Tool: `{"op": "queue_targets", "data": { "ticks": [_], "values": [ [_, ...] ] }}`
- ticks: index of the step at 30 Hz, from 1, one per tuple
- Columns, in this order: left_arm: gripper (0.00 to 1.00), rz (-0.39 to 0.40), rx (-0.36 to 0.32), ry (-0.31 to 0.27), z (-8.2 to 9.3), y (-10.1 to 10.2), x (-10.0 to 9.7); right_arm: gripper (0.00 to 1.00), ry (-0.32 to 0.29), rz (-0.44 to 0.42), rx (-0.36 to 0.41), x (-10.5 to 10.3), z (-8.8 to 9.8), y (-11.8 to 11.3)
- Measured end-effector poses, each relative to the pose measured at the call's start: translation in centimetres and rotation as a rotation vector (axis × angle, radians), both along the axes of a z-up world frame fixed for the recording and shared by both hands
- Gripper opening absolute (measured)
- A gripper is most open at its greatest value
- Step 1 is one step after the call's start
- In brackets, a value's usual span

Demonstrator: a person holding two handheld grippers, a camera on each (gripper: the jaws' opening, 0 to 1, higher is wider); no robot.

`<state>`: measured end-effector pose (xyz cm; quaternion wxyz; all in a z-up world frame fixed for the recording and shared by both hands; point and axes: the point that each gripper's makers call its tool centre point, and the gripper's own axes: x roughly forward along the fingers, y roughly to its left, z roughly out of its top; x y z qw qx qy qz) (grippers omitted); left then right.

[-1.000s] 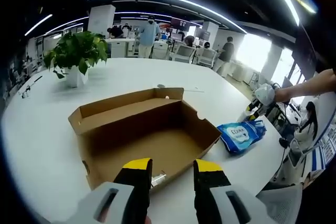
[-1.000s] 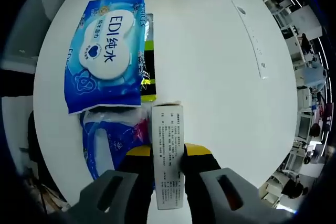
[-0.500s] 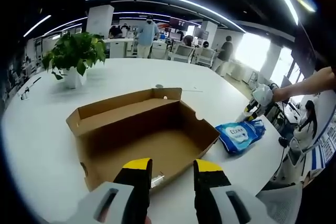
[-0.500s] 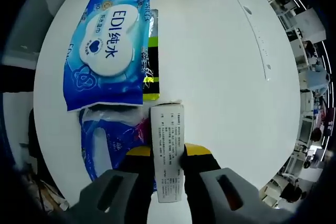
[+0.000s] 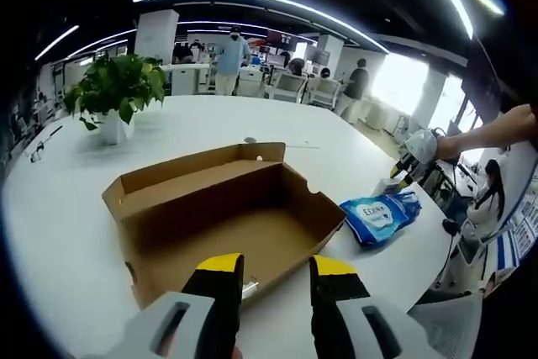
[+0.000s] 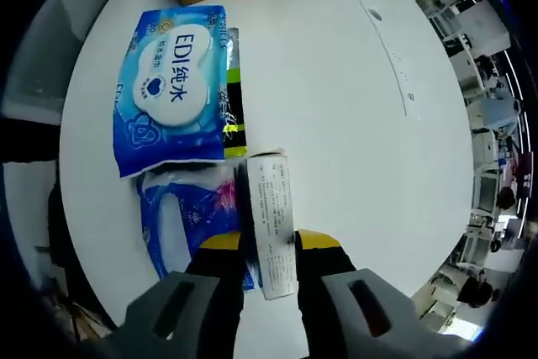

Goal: Operate the shoe box by opening the lid, removing the specified soft item, and placing it in the target area until the item is outside and the box remains undamaged.

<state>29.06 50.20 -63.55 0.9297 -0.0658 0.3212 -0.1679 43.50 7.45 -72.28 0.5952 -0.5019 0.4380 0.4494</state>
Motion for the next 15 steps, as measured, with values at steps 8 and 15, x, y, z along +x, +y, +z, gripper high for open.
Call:
{"op": "queue_targets", "data": {
  "ticks": [8,15],
  "values": [
    [0.32,-0.015,-0.015,-0.018,0.4,-0.2,-0.4,0.20,-0.036,-0.131,0.044,-0.3,2.3,-1.5],
    [0.32,-0.029,-0.027,-0.030,0.6,-0.1,-1.0,0.22,-0.071,-0.251,0.097,-0.7,4.1,-2.2]
  ]
}}
